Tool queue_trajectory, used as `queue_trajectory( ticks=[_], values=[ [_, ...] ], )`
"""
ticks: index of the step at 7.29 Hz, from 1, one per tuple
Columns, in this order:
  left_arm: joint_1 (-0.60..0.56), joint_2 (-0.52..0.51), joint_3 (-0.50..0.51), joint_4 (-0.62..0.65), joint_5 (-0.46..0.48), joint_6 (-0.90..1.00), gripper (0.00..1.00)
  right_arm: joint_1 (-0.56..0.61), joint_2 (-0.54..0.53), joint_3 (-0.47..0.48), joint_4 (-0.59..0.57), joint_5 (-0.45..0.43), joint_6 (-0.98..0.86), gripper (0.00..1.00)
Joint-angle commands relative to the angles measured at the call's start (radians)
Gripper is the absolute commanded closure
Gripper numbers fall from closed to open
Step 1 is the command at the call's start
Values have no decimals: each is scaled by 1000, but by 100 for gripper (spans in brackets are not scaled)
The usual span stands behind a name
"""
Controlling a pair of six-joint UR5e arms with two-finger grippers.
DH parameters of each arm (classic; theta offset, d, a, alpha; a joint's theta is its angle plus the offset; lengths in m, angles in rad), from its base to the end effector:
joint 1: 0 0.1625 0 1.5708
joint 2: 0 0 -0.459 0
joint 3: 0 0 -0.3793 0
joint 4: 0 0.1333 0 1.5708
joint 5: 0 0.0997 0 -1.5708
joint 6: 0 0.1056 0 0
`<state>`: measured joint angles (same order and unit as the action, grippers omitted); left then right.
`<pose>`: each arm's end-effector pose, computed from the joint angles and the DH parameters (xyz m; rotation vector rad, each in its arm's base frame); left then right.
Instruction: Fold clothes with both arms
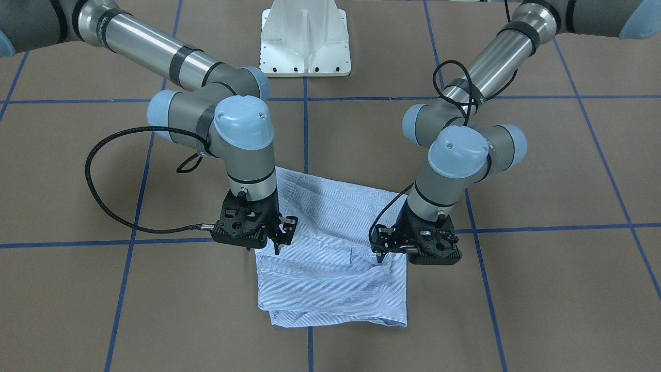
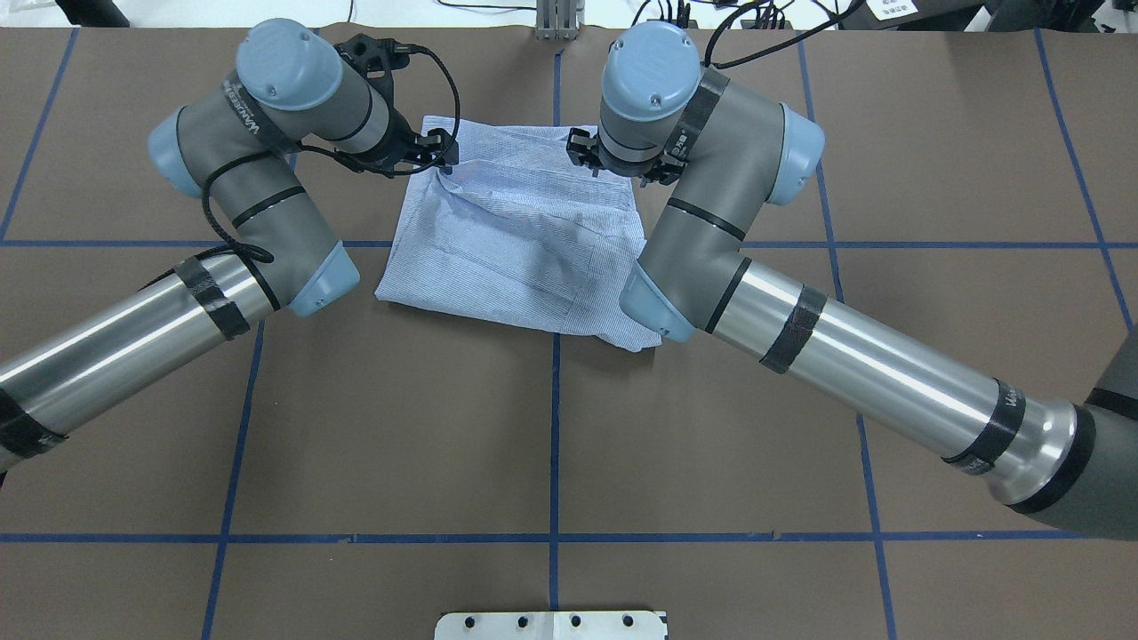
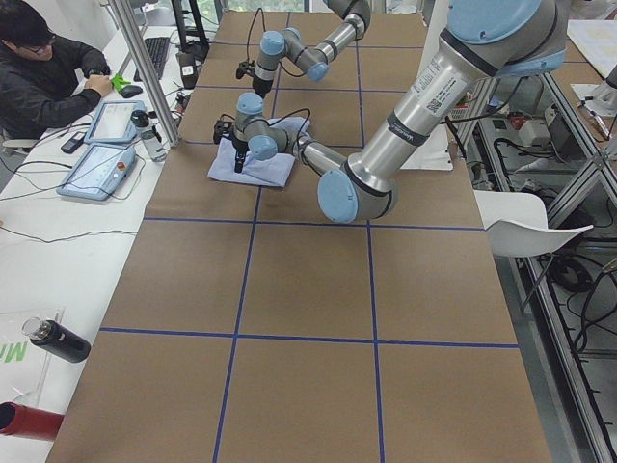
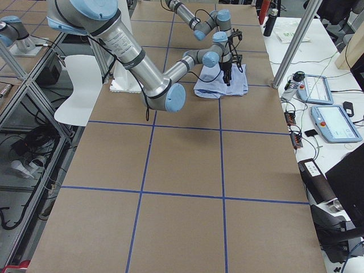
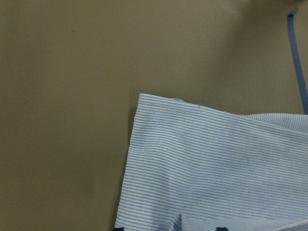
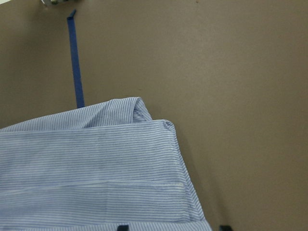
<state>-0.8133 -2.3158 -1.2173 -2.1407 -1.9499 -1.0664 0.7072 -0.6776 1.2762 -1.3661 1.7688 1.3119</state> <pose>0.4807 -0.6455 0.3296 0.3048 0.9636 -0.1000 -0.5462 -0.6148 0.2367 0.2071 -0.7999 0.3432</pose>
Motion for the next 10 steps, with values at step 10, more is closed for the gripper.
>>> queue_trajectory(
  ticks=[10],
  values=[
    [-394,588,-691,446,-235,881,0,418,-579,540,-324,407,-900,0]
  ],
)
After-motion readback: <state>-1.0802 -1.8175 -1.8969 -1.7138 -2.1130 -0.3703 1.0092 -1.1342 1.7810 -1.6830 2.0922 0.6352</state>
